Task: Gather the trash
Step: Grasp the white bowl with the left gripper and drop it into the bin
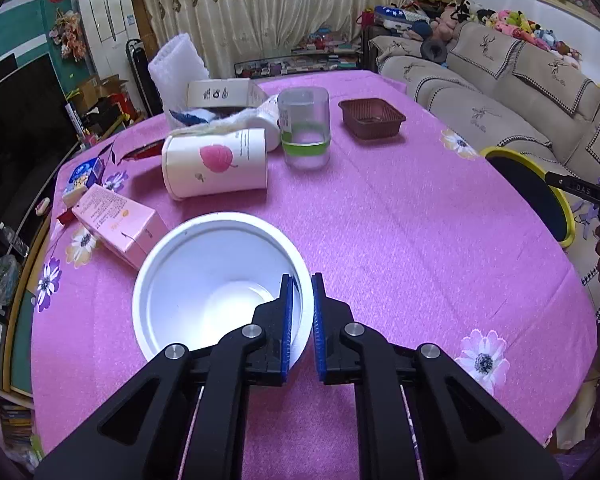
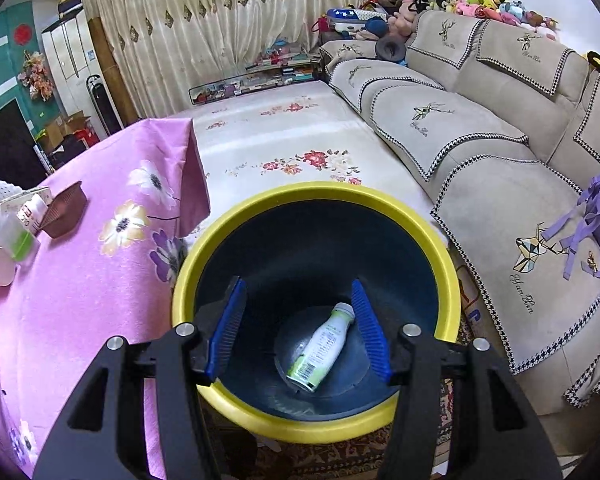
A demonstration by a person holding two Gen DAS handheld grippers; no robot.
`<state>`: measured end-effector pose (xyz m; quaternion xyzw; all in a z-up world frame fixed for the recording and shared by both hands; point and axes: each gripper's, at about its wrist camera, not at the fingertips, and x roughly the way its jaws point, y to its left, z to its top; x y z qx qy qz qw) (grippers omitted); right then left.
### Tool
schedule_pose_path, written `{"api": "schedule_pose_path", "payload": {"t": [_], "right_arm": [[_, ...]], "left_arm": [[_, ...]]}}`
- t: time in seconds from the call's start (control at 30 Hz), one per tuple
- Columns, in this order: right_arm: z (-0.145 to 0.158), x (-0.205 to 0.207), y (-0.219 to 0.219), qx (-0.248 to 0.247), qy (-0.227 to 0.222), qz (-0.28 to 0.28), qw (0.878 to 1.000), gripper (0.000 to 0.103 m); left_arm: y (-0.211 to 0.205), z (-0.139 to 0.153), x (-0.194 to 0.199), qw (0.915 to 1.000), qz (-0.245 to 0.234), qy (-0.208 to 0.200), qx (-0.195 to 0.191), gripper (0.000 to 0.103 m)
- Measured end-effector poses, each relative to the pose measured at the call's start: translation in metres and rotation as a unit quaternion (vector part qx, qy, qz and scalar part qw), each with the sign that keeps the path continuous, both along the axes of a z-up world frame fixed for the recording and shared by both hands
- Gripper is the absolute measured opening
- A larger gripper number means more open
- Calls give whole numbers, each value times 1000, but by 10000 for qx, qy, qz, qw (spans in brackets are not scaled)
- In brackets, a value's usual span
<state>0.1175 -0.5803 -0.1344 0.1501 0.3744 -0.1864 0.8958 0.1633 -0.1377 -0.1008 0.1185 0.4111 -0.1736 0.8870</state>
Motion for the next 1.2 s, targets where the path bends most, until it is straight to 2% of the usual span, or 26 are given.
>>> {"api": "schedule_pose_path", "payload": {"t": [0.2,0.37,0.5,0.7,0.8,0.93,1.07,1.2], "right_arm": [[16,-23,-1,-125,-209,-11,9997,53],[29,-50,-11,-295,-361,-190,9987,53],[36,-76,-25,-373,-437,-406,9975,54],[34,-115,-50,-371,-478,-819,9948,54],[30,-128,-61,-357,-435,-973,9937,54],[22,-140,-74,-278,-380,-1126,9925,54],[13,-150,-86,-161,-329,-1279,9911,55],[4,-155,-95,-96,-243,-1382,9901,56]], "left_arm": [[-15,19,-11,9994,-274,-193,-30,7],[-58,48,-22,9945,-919,-462,-215,7],[-110,64,-30,9845,-1642,-544,-304,7],[-202,74,-42,9628,-2598,-625,-408,7],[-246,70,-38,9541,-2920,-387,-546,7],[-303,50,-29,9461,-3201,-119,-487,7],[-348,20,-13,9446,-3270,23,-273,7],[-371,-6,2,9447,-3269,232,-134,7]]}}
